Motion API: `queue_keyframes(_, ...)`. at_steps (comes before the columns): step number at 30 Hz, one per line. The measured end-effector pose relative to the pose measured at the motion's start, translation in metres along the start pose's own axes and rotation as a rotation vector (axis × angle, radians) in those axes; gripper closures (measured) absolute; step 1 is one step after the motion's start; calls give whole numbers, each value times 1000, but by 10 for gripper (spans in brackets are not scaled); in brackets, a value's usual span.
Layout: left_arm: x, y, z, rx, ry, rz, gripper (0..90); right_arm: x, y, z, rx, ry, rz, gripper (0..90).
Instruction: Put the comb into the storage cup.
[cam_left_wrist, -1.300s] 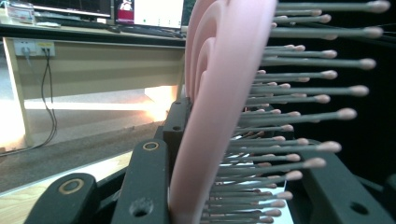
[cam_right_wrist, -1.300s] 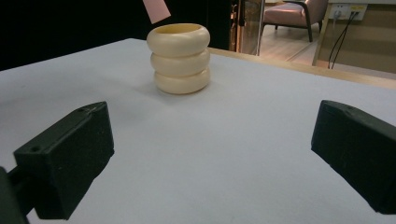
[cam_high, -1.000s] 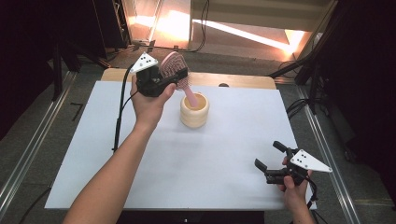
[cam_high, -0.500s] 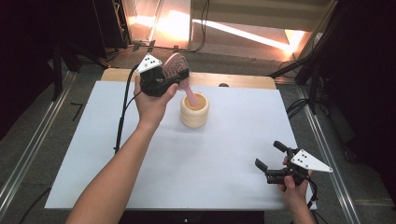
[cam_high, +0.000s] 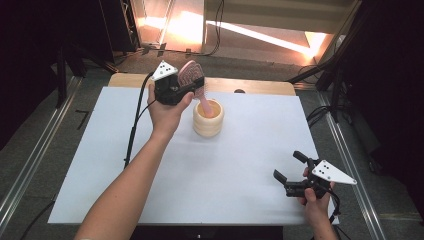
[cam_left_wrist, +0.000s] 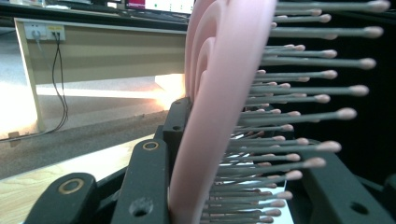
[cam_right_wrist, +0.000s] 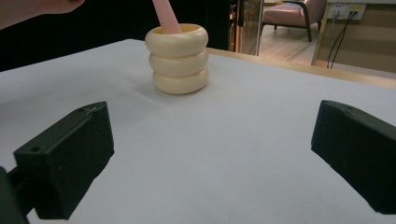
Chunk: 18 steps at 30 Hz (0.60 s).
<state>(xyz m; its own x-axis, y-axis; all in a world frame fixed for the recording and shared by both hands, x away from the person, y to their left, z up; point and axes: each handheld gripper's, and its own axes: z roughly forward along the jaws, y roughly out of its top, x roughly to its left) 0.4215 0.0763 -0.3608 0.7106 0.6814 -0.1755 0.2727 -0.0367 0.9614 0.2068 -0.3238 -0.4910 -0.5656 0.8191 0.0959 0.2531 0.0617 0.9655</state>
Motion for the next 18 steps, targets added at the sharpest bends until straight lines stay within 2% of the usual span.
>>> queue_keyframes(18, 5, -16, 10, 22, 23, -18, 634, 0, -1, 1, 1, 0, 2, 0)
